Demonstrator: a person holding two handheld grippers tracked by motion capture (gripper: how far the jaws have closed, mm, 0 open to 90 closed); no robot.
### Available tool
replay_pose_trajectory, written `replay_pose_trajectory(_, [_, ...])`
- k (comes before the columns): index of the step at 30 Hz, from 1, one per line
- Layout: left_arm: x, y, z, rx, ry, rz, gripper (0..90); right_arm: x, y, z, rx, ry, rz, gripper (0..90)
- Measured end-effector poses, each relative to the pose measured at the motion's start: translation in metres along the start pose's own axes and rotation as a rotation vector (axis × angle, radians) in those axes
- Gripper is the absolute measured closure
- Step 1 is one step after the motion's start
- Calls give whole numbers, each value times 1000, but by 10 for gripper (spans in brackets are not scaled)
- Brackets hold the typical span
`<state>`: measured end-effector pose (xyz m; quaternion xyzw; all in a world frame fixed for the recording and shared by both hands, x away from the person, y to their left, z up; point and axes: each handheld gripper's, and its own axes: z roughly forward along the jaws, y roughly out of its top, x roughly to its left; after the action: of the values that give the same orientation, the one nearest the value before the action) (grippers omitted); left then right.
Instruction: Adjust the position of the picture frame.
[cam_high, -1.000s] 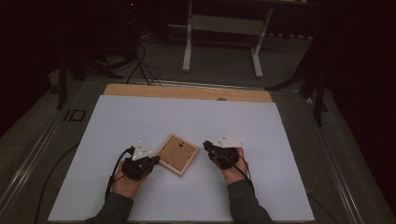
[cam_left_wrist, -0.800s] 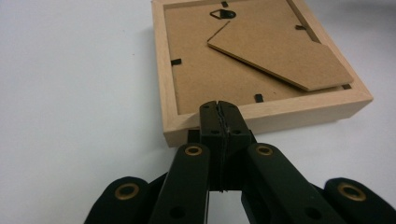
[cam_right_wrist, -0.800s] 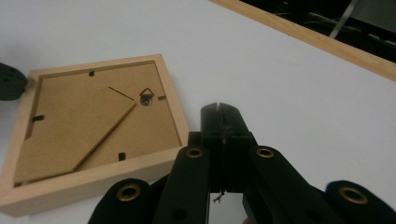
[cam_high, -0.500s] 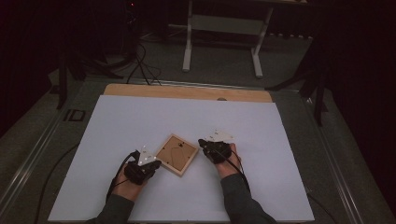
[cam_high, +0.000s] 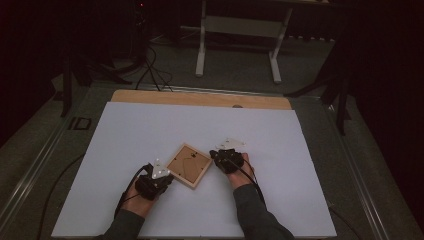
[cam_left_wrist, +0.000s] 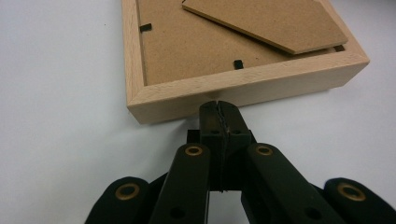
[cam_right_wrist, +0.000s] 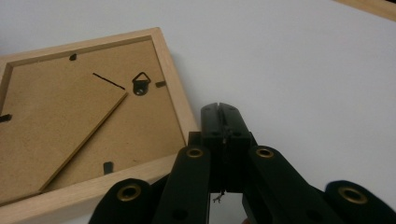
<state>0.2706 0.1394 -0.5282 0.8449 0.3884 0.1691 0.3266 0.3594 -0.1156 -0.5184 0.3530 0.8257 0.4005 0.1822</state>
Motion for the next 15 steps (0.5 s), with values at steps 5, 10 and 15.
replay_pose_trajectory(5, [3, 0, 3, 6, 5, -9, 899, -1, 2, 0, 11, 9, 4, 899])
replay_pose_trajectory(10, [7, 4, 9, 6, 16, -27, 899, -1, 2, 0, 15, 11, 9, 900])
replay_pose_trajectory(15, [14, 6, 14, -12, 20, -60, 899, -1, 2, -1, 20, 10, 3, 900])
